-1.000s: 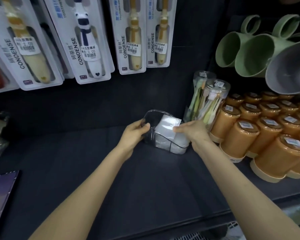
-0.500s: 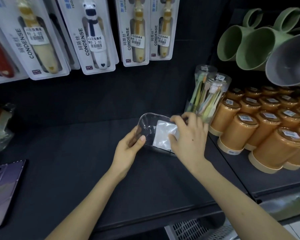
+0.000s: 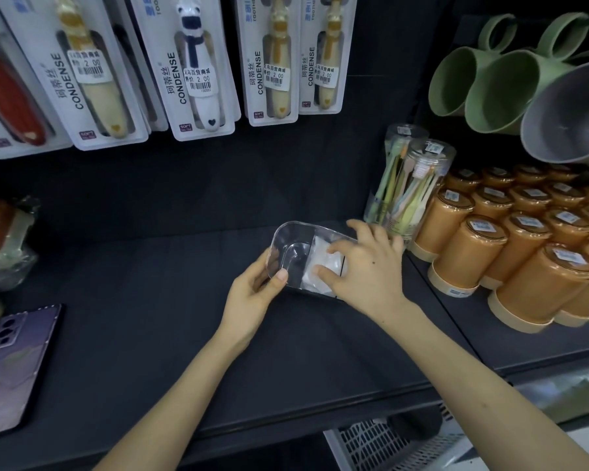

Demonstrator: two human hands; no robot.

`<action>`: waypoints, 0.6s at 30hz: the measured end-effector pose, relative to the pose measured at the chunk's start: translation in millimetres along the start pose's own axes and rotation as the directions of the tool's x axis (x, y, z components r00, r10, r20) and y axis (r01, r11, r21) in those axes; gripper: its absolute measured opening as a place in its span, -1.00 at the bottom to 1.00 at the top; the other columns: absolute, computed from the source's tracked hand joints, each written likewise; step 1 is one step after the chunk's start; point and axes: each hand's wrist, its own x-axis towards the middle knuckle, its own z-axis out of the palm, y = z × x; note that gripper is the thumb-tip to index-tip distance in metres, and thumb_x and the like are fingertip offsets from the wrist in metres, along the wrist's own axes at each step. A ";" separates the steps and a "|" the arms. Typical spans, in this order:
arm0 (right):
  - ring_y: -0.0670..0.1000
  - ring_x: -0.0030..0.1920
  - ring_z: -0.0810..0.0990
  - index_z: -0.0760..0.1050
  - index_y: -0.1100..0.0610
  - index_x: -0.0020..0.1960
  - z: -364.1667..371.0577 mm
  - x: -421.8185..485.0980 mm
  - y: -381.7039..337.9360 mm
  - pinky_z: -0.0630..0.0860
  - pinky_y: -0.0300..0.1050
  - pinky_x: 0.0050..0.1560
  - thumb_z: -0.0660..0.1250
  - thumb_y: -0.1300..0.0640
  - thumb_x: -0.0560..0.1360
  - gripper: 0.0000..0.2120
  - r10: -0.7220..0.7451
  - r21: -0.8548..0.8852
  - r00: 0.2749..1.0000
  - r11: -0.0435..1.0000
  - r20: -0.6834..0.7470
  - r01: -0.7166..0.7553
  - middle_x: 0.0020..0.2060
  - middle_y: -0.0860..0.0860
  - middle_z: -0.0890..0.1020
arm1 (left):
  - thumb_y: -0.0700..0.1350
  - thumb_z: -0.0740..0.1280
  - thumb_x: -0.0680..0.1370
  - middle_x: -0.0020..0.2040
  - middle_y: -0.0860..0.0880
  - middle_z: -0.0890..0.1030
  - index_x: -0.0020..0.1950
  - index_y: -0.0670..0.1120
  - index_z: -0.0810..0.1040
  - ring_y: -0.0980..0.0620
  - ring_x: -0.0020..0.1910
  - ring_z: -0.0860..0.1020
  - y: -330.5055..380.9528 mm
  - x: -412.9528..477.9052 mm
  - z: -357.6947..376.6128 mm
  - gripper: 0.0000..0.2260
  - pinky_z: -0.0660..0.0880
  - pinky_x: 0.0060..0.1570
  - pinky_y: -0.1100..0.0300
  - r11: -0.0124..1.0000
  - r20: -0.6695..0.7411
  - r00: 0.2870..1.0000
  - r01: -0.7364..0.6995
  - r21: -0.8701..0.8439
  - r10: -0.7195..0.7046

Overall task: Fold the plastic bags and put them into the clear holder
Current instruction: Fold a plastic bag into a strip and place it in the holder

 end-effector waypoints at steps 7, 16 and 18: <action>0.20 0.42 0.22 0.62 -0.08 0.11 5.4 8.1 -9.6 -0.07 0.27 0.43 0.48 -0.27 0.25 -0.51 -0.028 -0.085 0.974 0.995 0.223 0.048 0.42 0.08 0.32 | -0.23 0.29 0.57 0.22 0.24 0.57 0.40 -0.17 0.43 0.23 0.28 0.48 3.3 -1.2 2.7 -0.62 0.38 0.30 0.32 0.999 -0.011 0.999 -0.041 0.006 0.041; 0.16 0.45 0.16 0.60 -0.14 0.12 -17.1 8.1 2.9 -0.14 0.19 0.44 0.41 -0.34 0.30 -0.53 0.028 -0.120 0.987 0.993 0.160 -0.009 0.46 0.05 0.28 | -0.21 0.31 0.57 0.31 0.11 0.52 0.45 -0.15 0.37 0.34 0.26 0.45 4.9 3.4 3.5 -0.56 0.38 0.26 0.40 1.000 -0.027 1.000 0.006 0.003 -0.006; 0.15 0.45 0.17 0.60 -0.13 0.09 -13.2 9.1 0.0 -0.11 0.22 0.45 0.39 -0.34 0.32 -0.56 0.039 -0.173 0.968 0.985 0.249 0.004 0.45 0.04 0.29 | -0.21 0.30 0.58 0.33 0.10 0.50 0.45 -0.14 0.37 0.40 0.23 0.44 5.3 4.3 3.9 -0.57 0.40 0.17 0.46 1.000 -0.025 1.000 0.014 0.013 -0.013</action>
